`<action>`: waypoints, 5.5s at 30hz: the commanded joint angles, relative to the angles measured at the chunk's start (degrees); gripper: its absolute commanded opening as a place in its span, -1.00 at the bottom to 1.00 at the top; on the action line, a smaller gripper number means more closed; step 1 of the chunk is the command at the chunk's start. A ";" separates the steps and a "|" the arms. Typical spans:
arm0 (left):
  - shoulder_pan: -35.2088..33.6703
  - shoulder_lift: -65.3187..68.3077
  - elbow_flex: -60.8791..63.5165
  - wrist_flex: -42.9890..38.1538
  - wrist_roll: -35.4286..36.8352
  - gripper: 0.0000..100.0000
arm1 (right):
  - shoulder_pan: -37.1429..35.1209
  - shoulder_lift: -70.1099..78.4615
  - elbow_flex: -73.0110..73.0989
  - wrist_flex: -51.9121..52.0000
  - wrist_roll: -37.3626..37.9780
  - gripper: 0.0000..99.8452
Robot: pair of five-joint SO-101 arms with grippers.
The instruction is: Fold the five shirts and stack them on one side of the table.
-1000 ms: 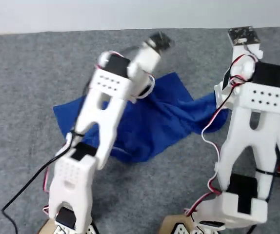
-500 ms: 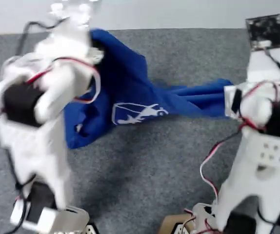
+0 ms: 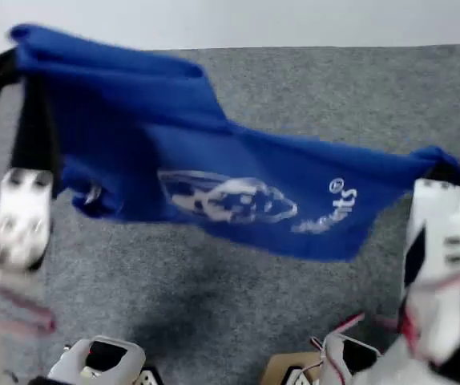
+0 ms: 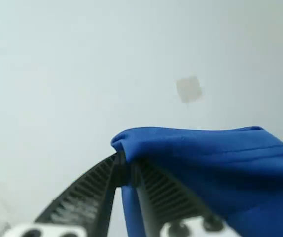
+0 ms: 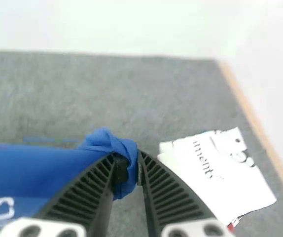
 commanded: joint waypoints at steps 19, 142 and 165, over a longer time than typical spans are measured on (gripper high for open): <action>-0.44 -19.69 -0.92 0.35 -19.87 -0.99 | 8.31 -20.88 -0.62 -4.62 -0.09 -0.98; -4.84 13.10 64.75 12.57 -37.45 -0.99 | -17.63 59.12 -1.85 2.15 7.30 -0.98; -4.40 0.00 87.60 12.66 -39.56 -0.99 | -12.44 53.67 17.49 2.07 13.45 -0.98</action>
